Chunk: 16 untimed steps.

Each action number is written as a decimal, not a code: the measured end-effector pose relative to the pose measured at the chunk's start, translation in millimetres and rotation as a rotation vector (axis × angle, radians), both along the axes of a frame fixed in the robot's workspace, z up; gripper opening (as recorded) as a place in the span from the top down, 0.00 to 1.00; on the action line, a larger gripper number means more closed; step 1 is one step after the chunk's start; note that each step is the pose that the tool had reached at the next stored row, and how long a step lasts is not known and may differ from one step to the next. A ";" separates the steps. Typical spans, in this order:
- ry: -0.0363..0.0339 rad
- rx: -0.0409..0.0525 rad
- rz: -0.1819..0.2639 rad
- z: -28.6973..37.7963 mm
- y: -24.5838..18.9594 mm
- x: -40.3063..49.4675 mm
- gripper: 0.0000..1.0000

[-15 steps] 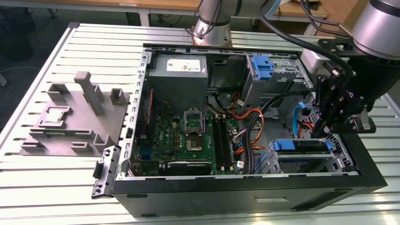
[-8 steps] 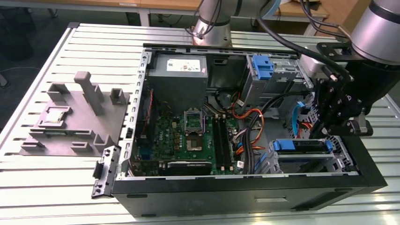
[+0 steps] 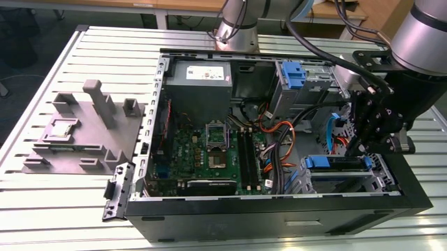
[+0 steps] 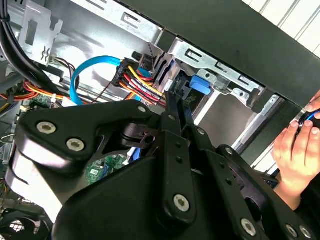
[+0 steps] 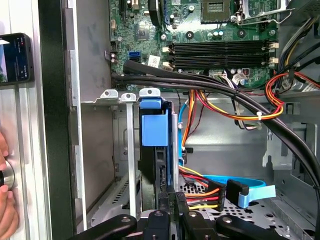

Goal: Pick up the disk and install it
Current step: 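Insert the first disk wire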

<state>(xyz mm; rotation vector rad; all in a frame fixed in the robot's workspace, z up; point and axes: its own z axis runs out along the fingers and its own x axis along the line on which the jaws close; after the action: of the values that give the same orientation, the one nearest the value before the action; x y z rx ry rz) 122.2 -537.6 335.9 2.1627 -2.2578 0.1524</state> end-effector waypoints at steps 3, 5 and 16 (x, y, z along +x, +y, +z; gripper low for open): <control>0.0000 0.0001 -0.002 -0.1 -0.3 -0.1 0.84; 0.0000 0.0001 -0.007 0.0 -0.5 -0.4 0.84; 0.0008 -0.0145 -0.022 -0.2 -1.2 -0.5 0.84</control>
<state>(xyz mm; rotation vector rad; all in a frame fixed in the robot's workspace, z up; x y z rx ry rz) 121.7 -538.8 335.7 2.1303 -2.2715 0.1671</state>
